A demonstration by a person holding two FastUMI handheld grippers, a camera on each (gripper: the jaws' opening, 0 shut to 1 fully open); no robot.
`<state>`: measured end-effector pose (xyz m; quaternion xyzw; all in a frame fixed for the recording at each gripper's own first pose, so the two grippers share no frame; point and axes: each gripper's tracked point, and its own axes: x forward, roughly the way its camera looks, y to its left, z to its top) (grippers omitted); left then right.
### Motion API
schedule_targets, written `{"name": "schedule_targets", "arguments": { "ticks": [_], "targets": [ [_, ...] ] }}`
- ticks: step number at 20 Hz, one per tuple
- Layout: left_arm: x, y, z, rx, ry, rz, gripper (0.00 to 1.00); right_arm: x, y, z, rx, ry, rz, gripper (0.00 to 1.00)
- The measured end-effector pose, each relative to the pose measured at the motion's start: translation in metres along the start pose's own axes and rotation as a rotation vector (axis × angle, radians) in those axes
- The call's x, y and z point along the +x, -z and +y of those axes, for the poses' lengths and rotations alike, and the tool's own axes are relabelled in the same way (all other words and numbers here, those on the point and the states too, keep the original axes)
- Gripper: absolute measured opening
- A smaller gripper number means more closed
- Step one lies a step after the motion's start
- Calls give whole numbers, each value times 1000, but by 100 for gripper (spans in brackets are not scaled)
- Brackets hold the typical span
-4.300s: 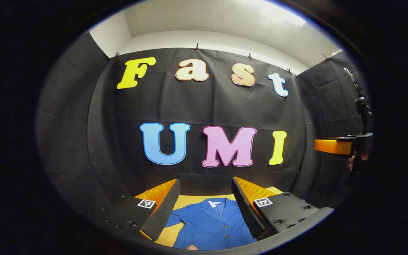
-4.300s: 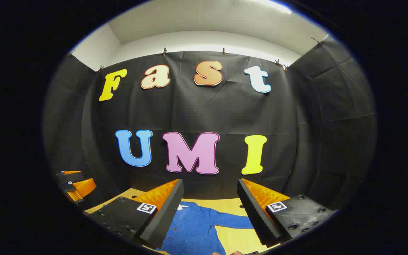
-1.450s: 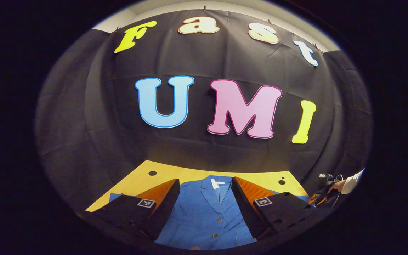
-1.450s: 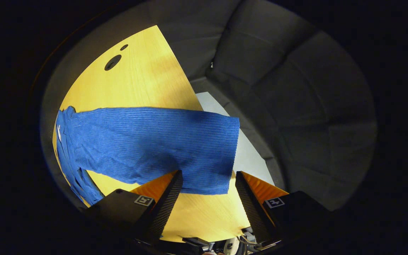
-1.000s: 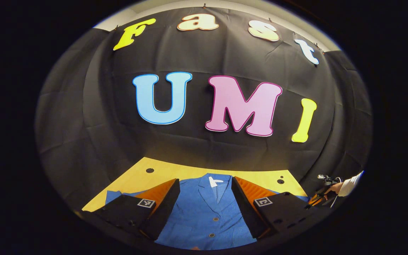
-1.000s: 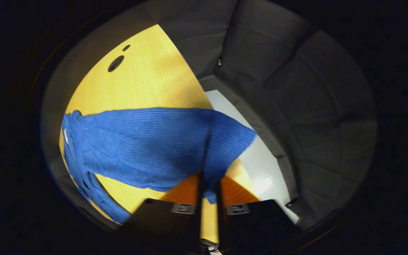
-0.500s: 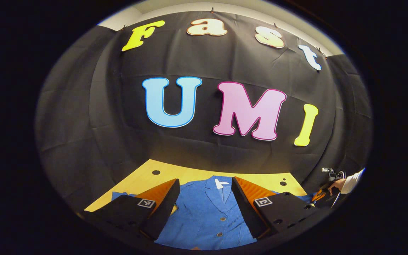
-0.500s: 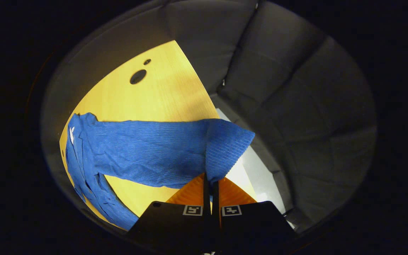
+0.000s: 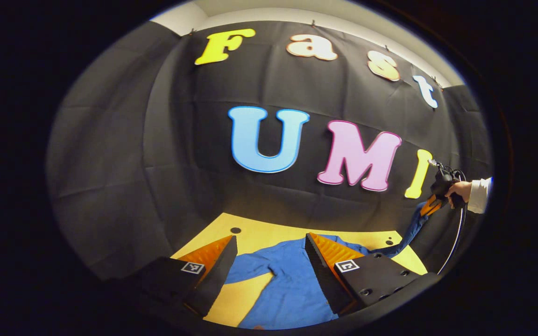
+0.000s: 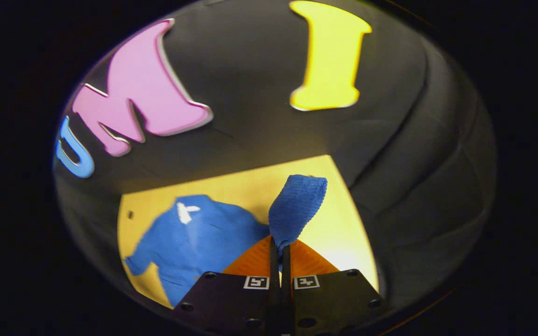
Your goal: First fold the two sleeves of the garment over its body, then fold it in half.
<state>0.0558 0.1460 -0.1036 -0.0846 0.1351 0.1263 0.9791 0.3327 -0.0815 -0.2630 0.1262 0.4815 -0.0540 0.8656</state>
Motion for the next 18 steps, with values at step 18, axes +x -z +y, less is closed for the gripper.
{"name": "schedule_targets", "arguments": {
  "ticks": [18],
  "targets": [
    [-10, 125, 164, -199, -349, 288, 86, 202, 231, 306, -47, -364, 309, 0]
  ]
}}
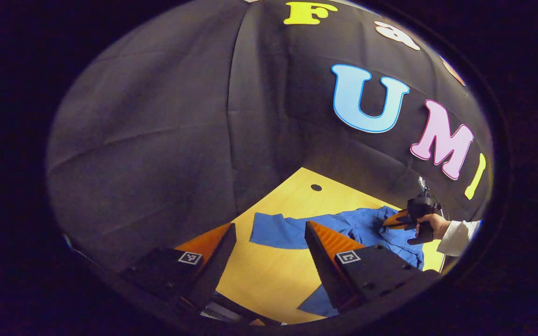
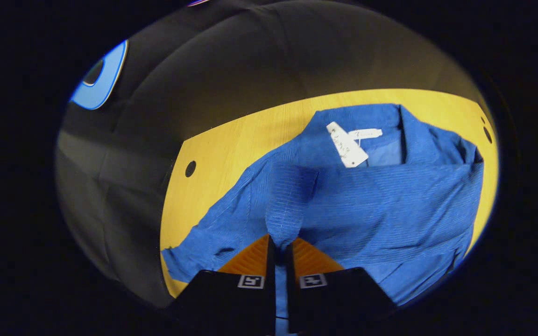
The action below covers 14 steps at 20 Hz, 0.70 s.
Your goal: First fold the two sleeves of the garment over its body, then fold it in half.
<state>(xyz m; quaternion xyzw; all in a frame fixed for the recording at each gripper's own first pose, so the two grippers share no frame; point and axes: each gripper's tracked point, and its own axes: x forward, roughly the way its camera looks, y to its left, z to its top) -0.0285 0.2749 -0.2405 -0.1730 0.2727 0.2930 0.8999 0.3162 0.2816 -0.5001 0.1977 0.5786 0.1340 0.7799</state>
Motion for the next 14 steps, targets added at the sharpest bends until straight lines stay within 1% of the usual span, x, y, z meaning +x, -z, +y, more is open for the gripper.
{"name": "schedule_targets", "arguments": {
  "ticks": [2, 3, 4, 6, 7, 9, 11, 12, 14],
  "targets": [
    [5, 9, 0, -7, -12, 12, 87, 7, 5, 12, 22, -55, 3, 39],
    [8, 13, 0, -12, -18, 20, 86, 7, 3, 19, 35, -90, 2, 43],
    [13, 16, 0, -18, -23, 29, 86, 7, 5, 27, 46, -115, 5, 52],
    [26, 25, -1, -17, -33, 41, 86, 2, 1, 24, 36, -119, -1, 71],
    [32, 28, 0, -7, -40, 51, 87, -4, 0, 23, 20, -123, -6, 94],
    [49, 34, -3, 3, -32, 91, 87, -26, -2, 26, -23, -148, -13, 94],
    [76, 41, -9, 7, -21, 139, 86, -66, 0, 23, -104, -176, -13, 94],
    [93, 46, -11, 13, -20, 185, 86, -85, 4, 20, -138, -186, -12, 94],
    [127, 50, -7, 22, -38, 234, 87, -126, 12, 11, -203, -208, -15, 94]
  ]
}}
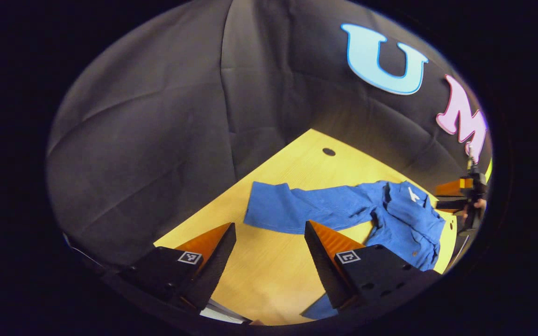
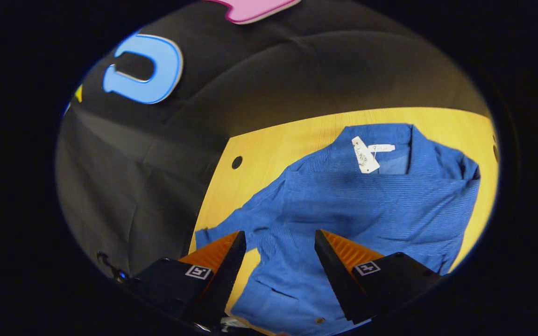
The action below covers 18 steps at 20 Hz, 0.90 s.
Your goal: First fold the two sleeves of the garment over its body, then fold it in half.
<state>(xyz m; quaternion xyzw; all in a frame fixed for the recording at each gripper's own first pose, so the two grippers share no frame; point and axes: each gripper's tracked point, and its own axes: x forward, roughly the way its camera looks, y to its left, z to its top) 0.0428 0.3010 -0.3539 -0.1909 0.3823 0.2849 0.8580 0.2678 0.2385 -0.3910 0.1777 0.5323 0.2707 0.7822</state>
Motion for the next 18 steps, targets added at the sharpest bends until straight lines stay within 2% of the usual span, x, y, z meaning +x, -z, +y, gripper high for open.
{"name": "schedule_targets", "arguments": {
  "ticks": [2, 5, 10, 13, 16, 18],
  "targets": [
    [37, -3, -2, -4, 4, 39, 86, -48, 10, -2, -63, -16, -12, 95],
    [84, 5, 6, 39, -20, 131, 87, -105, 34, -21, -106, 7, -25, 94],
    [126, 1, 29, 136, -106, 211, 87, -176, 72, -63, -2, 75, -55, 94],
    [141, 10, 23, 127, -80, 273, 87, -196, 80, -86, 57, 127, -84, 95],
    [140, 11, 19, 132, -20, 304, 87, -210, 86, -96, 119, 143, -109, 94],
    [145, 15, 15, 170, 2, 302, 80, -210, 90, -97, 136, 150, -107, 94]
  ]
}}
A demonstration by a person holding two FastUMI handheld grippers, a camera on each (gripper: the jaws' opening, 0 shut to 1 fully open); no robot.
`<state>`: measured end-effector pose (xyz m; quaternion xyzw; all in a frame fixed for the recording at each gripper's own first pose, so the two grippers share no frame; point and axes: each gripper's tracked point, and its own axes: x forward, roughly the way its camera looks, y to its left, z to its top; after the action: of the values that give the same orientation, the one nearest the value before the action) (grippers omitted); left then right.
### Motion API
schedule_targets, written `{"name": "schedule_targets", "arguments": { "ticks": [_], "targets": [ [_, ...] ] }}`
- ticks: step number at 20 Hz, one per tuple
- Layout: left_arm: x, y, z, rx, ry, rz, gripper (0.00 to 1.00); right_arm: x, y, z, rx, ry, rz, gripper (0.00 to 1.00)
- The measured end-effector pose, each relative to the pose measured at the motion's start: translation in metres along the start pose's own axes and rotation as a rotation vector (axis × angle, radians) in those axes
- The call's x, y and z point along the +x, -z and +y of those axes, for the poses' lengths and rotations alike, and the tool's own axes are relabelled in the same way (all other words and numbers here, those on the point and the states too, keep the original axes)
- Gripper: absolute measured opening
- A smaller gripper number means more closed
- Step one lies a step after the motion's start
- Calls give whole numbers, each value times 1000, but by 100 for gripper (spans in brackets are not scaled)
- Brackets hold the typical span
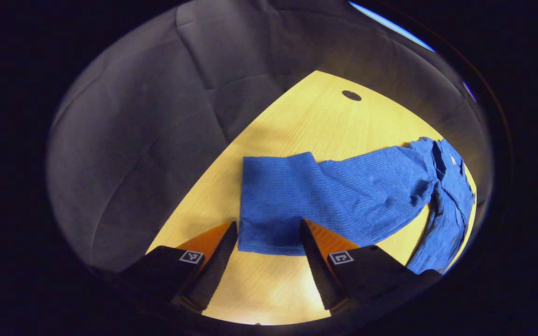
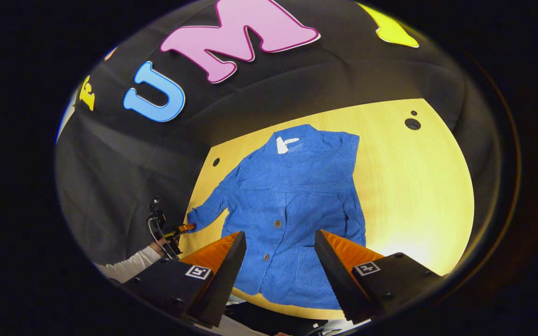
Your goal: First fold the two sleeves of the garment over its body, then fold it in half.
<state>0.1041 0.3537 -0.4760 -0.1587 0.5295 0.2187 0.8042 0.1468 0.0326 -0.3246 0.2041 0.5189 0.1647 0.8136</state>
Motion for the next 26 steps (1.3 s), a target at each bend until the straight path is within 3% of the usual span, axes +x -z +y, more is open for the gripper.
{"name": "schedule_targets", "arguments": {
  "ticks": [3, 6, 8, 11, 12, 13, 19, 22, 26],
  "targets": [
    [8, -4, 0, 26, 19, -9, 72, 2, 4, 14, 8, -24, 16, 94],
    [2, -12, 5, -58, 43, -20, 19, 2, 10, 21, 16, -32, 32, 95],
    [4, -12, 2, -82, 64, -16, 6, 0, 16, 22, 11, -28, 44, 94],
    [0, -15, 4, -65, 81, -20, 6, -4, 23, 19, -9, -9, 53, 94],
    [2, -15, -1, -86, 101, -7, 0, -5, 26, 18, -17, -4, 56, 94],
    [-5, -18, -9, -103, 135, -12, 0, -7, 27, 16, -24, -2, 57, 94],
    [-80, -72, -35, -25, 212, -206, 0, -8, 25, 17, -24, -30, 39, 95],
    [-131, -109, -75, 107, 226, -328, 0, -8, 24, 17, -4, -57, 32, 94],
    [-216, -145, -186, 206, 383, -447, 0, -22, 23, 8, -4, -83, 16, 94]
  ]
}}
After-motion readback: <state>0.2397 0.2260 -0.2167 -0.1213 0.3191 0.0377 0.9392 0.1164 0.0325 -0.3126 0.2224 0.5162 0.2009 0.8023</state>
